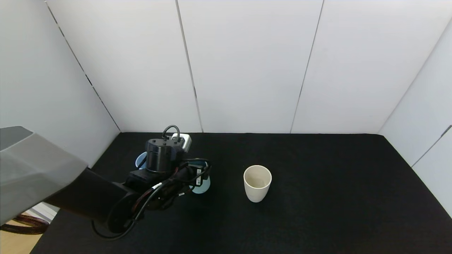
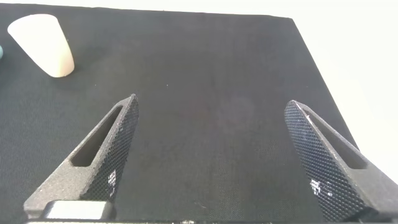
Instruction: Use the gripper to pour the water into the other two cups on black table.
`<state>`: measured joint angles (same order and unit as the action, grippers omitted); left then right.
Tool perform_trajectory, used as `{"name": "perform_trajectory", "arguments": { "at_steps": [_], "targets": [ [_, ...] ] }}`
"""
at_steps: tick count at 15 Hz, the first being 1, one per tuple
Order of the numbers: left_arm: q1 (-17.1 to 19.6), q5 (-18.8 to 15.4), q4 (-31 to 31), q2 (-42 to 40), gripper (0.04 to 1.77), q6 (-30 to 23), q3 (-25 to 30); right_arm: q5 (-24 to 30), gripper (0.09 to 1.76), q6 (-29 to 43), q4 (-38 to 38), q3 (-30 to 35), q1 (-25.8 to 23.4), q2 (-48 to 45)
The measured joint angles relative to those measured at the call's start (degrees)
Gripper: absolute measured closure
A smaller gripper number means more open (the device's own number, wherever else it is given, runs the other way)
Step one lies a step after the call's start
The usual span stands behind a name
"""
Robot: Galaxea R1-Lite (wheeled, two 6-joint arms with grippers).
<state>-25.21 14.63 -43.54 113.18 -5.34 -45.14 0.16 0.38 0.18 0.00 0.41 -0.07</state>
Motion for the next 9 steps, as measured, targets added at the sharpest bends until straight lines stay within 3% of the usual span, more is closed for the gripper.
{"name": "perform_trajectory", "arguments": {
  "at_steps": [9],
  "targets": [
    [-0.01, 2.46, 0.91, -18.20, 0.12, 0.61, 15.02, -0.02, 0.14, 0.00, 0.00, 0.00, 0.00, 0.00]
  ]
}}
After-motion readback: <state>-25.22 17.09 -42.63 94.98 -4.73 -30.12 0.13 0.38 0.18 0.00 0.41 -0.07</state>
